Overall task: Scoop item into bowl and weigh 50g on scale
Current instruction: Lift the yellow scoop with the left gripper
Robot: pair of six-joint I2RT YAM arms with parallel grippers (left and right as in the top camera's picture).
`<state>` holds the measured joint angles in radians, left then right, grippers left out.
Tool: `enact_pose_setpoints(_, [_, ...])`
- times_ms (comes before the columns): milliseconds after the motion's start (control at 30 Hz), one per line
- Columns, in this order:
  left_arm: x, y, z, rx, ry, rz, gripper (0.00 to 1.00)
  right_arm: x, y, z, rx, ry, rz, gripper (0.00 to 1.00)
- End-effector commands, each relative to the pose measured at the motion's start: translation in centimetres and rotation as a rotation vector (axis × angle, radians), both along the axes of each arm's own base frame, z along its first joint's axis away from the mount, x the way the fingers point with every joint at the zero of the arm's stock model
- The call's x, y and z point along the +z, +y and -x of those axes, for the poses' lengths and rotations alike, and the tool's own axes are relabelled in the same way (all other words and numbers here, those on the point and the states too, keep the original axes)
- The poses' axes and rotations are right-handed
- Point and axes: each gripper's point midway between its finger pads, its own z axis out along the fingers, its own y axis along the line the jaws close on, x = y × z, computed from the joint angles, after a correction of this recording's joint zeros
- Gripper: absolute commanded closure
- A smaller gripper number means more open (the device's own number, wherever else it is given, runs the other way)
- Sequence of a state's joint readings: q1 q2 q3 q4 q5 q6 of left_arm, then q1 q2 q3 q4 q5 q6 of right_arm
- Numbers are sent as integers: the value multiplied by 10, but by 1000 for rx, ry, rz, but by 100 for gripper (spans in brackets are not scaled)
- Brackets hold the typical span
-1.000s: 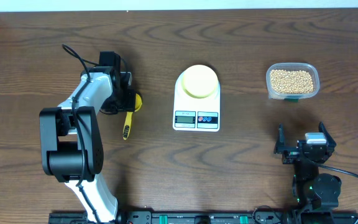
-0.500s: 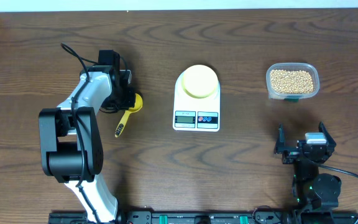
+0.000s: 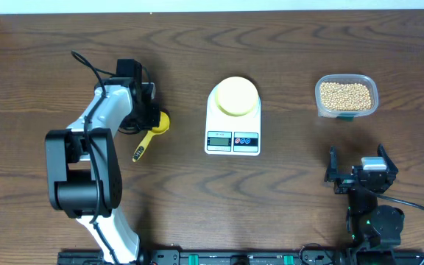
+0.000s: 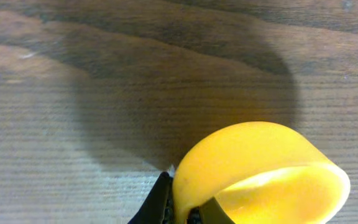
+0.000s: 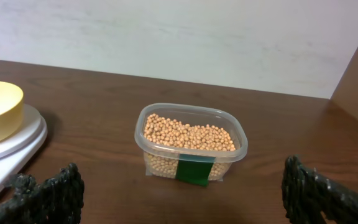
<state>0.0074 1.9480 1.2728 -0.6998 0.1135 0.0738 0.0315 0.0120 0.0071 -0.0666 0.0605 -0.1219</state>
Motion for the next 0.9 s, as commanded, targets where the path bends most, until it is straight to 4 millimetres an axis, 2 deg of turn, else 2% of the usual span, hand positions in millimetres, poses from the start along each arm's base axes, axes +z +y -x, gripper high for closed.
enact_pose_setpoints(0, [18, 3, 0, 37, -41, -15, 92, 0, 0, 0, 0, -2, 15, 1])
enact_pose_setpoints(633, [94, 3, -5, 123, -228, 6, 92, 0, 0, 0, 0, -2, 15, 1])
enact_pose_setpoints(867, [112, 3, -5, 162, -276, 20, 92, 0, 0, 0, 0, -2, 15, 1])
